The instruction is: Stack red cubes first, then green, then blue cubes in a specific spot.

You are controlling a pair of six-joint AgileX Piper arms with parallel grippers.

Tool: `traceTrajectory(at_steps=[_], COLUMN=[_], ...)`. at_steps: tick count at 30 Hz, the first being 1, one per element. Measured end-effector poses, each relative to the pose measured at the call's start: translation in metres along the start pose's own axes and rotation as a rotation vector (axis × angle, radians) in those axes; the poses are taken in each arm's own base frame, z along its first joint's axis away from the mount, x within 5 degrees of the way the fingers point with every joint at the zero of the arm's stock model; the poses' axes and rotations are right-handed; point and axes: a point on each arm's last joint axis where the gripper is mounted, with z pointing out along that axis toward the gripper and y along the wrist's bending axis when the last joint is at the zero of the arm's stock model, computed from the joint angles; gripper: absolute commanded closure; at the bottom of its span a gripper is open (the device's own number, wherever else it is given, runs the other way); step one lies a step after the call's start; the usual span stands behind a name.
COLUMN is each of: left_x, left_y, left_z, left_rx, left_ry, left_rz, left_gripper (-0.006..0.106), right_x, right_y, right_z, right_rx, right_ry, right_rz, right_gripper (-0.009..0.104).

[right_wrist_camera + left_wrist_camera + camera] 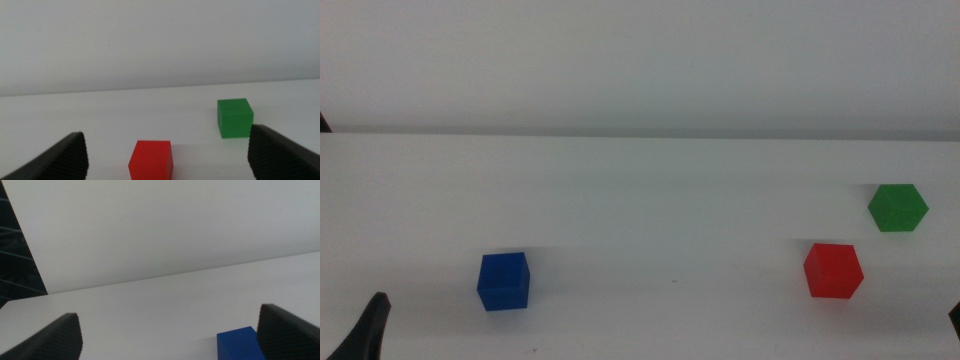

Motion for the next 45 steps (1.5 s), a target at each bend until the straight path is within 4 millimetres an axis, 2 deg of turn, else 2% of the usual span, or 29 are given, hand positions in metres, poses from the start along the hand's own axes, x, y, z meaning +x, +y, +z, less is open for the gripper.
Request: traceTrajectory(at_steps=[3, 6, 8, 12, 16, 18, 21, 27, 31, 36, 40, 45], left_x=[0.000, 0.000, 0.000, 0.000, 0.000, 0.000, 0.000, 0.000, 0.000, 0.000, 0.000, 0.000], left_y=[0.000, 0.000, 0.000, 0.000, 0.000, 0.000, 0.000, 0.000, 0.000, 0.000, 0.000, 0.000], left_z=[0.000, 0.000, 0.000, 0.000, 0.000, 0.000, 0.000, 0.000, 0.000, 0.000, 0.000, 0.000], left_rx=[0.000, 0.000, 0.000, 0.000, 0.000, 0.000, 0.000, 0.000, 0.000, 0.000, 0.000, 0.000], left_ry=[0.000, 0.000, 0.000, -0.002, -0.002, -0.002, -0.002, -0.002, -0.002, -0.002, -0.002, -0.002], left_rz=[0.000, 0.000, 0.000, 0.000, 0.000, 0.000, 0.000, 0.000, 0.000, 0.000, 0.000, 0.000], left_gripper=[0.007, 0.007, 0.007, 0.007, 0.007, 0.007, 0.007, 0.007, 0.007, 0.007, 0.007, 0.007], right_x=[-0.012, -0.048, -0.072, -0.118, -0.149, -0.156, -0.149, -0.111, -0.091, -0.071, -0.051, -0.036], right_y=[0.001, 0.003, 0.005, 0.010, 0.014, 0.015, 0.016, 0.014, 0.023, 0.037, 0.037, 0.035], right_z=[-0.003, -0.004, 0.002, 0.026, 0.062, 0.083, 0.113, 0.171, 0.202, 0.226, 0.236, 0.245], right_rx=[0.003, 0.011, 0.017, 0.036, 0.054, 0.057, 0.061, 0.095, 0.107, 0.111, 0.143, 0.174], right_ry=[0.015, 0.074, 0.180, 0.481, 0.705, 0.788, 0.878, 1.060, 1.171, 1.245, 1.310, 1.335], right_rz=[0.000, 0.003, 0.019, 0.043, 0.045, 0.052, 0.060, 0.087, 0.081, 0.080, 0.097, 0.096], right_gripper=[0.010, 0.010, 0.010, 0.010, 0.010, 0.010, 0.010, 0.010, 0.010, 0.010, 0.010, 0.010])
